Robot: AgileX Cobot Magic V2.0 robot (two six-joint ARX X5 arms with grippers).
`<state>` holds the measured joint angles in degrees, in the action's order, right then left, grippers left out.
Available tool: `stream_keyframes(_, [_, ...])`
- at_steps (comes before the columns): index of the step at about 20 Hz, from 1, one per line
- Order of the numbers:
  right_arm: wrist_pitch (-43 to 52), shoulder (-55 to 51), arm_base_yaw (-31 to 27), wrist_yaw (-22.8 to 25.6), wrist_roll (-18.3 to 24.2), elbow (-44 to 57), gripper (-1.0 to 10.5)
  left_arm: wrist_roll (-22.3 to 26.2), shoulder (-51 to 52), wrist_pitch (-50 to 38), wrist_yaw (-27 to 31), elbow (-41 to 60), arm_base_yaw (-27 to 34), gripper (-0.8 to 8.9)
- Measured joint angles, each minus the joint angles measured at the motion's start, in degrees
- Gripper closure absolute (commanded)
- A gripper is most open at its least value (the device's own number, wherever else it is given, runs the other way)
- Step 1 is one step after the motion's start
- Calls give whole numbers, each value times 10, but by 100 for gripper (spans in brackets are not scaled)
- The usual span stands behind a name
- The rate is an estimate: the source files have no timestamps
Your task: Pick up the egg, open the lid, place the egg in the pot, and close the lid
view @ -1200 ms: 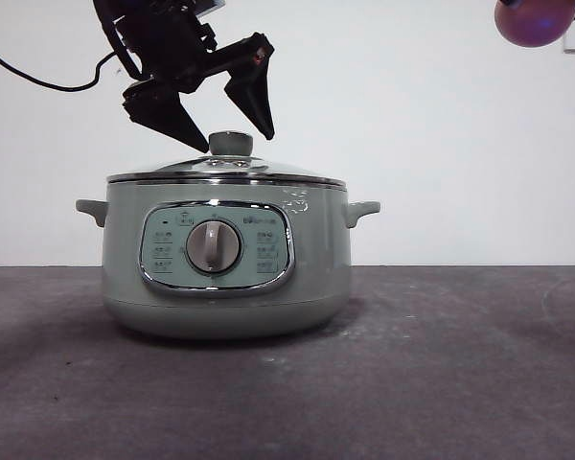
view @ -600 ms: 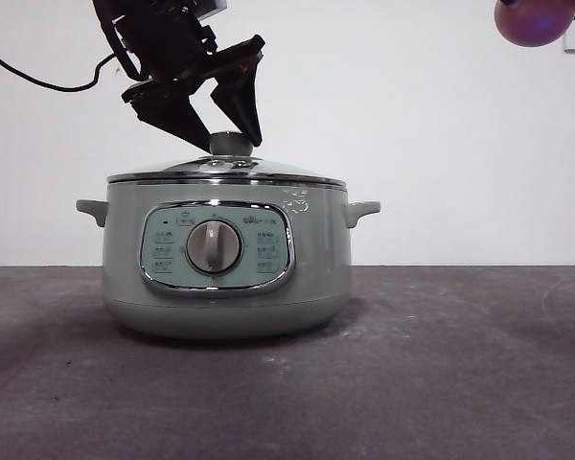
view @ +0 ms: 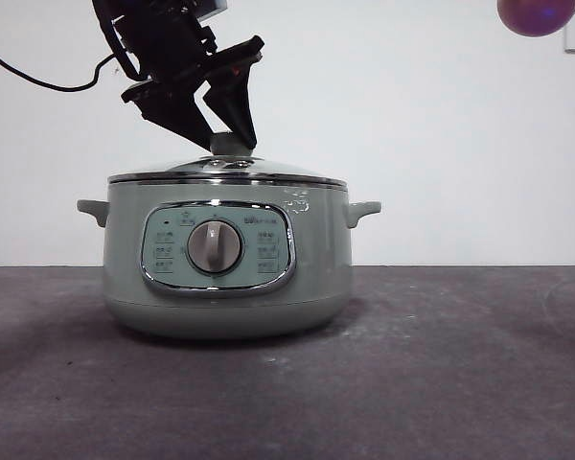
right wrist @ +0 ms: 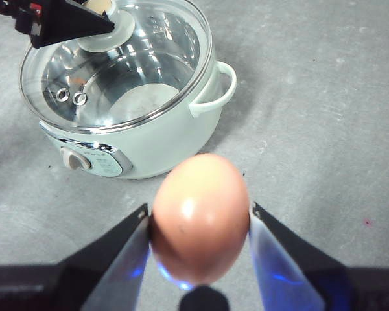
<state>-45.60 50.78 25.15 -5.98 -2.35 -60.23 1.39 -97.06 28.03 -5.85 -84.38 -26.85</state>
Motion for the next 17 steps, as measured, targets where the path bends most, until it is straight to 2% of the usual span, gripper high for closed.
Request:
stream_keyframes(5, [1,0,0,0,0,0,958,0,12,40,2,-30,0,822])
stream_keyframes(11, [58,5,0,-4,0,0,959,1,97,102,2,-71,5,822])
stream_keyframes(14, [94,47,1,-43,0,-10,959,1,164,162,12,-73,6,822])
stream_keyframes(17, [103,127,18,-44,1,-59,959,8,232,225,28,-73,6,822])
